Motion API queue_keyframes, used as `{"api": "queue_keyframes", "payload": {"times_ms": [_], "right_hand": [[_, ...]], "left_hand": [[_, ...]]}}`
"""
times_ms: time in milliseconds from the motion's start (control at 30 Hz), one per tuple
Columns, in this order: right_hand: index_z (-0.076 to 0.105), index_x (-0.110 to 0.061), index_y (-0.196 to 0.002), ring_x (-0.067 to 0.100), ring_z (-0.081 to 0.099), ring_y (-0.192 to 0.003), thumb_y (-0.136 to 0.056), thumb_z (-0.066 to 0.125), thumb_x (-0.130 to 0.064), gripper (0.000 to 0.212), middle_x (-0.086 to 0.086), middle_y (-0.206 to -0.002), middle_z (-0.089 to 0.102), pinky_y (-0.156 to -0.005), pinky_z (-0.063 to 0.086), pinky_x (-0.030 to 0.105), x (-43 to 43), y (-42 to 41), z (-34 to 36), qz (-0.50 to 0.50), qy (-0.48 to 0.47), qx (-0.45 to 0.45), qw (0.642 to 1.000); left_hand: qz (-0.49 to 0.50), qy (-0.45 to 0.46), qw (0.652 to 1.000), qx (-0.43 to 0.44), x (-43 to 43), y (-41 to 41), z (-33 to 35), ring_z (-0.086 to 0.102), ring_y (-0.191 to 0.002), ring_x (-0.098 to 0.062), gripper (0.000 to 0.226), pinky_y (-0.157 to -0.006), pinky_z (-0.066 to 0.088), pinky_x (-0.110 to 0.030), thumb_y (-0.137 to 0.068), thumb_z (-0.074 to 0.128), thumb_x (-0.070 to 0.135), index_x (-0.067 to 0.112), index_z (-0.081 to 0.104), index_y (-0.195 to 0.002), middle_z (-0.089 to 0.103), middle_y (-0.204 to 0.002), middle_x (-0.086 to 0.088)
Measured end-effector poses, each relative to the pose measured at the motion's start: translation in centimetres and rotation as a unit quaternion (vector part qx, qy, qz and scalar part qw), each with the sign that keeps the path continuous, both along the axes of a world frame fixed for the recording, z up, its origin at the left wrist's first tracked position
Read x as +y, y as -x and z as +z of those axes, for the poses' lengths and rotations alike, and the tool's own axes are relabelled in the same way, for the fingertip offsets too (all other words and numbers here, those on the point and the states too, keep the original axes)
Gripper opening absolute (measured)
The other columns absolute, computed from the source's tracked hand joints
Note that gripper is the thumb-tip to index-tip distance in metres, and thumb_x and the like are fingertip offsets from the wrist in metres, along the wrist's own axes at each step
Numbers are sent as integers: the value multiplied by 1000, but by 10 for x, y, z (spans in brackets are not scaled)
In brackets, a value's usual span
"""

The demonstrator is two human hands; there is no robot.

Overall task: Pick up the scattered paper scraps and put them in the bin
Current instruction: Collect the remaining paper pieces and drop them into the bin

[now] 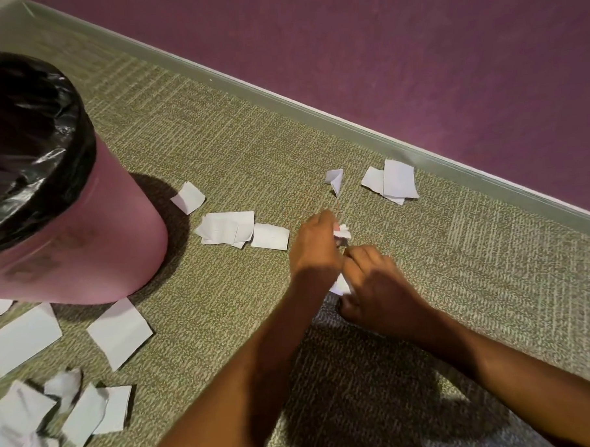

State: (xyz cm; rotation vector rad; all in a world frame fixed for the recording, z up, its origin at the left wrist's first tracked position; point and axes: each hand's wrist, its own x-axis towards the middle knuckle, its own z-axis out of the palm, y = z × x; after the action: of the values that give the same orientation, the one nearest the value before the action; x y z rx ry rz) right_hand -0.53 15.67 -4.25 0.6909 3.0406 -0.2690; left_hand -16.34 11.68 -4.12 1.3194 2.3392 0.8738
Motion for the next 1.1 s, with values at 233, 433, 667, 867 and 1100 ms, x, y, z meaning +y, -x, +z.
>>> {"api": "queue_keyframes", "payload": {"times_ms": [233,433,667,867,1100], "right_hand": [[62,-17,-127,27,53,-112,-87,63,-9,41,3,-122,59,-87,51,43,17,4,3,-7,36,33,999],[68,-19,-114,27,55,-101,-82,70,-3,36,0,-106,61,-77,52,42,5,11,5,-50,34,30,998],[75,-20,-107,21,72,-87,-85,76,-6,27,3,-97,76,-74,56,33,-25,32,33,-224,395,64,889],[74,-9,-122,29,77,-95,-97,68,-3,26,17,-111,81,-81,61,38,-58,55,81,-267,657,161,686],[69,-6,-133,29,73,-101,-104,60,-22,34,19,-124,75,-82,59,40,-84,78,140,-227,748,239,576]], "left_hand": [[168,-89,953,-235,-73,-25,-13,64,-94,-15,29,-76,46,-28,-92,65,9,24,64,-117,69,-104,4],[229,-73,879,-411,-99,-33,-9,65,-72,-20,18,-62,51,-33,-93,69,23,22,68,-111,74,-90,-5],[340,-102,677,-645,-127,-34,14,73,-87,-21,20,-81,64,-37,-104,65,19,15,69,-123,74,-102,-7],[323,-205,587,-713,-143,-31,56,72,-97,-28,35,-110,51,-54,-104,61,19,5,66,-136,76,-116,-18],[324,-324,544,-703,-158,-17,132,77,-90,-28,37,-79,63,-43,-108,53,34,8,70,-129,81,-105,-15]]}}
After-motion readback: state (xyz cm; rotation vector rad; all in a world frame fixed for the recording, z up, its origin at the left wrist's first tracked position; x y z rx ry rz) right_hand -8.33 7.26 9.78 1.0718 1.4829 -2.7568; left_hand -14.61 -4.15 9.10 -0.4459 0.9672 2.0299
